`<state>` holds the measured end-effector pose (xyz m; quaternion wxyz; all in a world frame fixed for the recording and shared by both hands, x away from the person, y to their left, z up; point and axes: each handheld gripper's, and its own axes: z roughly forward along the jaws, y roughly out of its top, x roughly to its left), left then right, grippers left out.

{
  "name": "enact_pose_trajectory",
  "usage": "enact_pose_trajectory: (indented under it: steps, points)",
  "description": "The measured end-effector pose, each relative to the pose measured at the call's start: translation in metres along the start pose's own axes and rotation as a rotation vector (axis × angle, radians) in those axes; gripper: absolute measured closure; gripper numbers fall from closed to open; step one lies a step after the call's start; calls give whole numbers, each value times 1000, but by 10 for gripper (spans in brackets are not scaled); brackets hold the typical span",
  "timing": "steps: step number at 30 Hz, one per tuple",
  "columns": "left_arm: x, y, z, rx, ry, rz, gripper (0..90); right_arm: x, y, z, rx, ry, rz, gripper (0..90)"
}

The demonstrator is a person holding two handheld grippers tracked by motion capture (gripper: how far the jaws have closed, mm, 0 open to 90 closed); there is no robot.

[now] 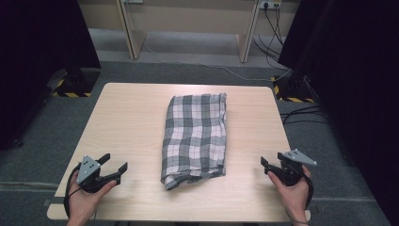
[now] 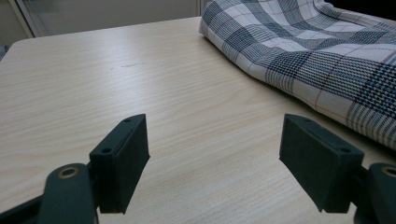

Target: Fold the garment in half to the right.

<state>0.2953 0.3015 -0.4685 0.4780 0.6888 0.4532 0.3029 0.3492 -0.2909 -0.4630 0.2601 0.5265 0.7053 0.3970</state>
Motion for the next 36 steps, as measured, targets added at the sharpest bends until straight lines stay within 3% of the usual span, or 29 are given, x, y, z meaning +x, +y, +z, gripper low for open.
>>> enact_pose_trajectory:
  steps: [22, 29, 36]
  points:
    - [1, -15, -1, -27, 19, -3, 241, 3, -12, 0, -41, -5, -20, 274]
    - [0, -15, -1, -28, 29, 6, 246, 1, -13, -2, -57, -4, 19, 272]
    - [0, -15, -2, -36, 31, 4, 248, 2, -13, -2, -60, -12, 7, 268]
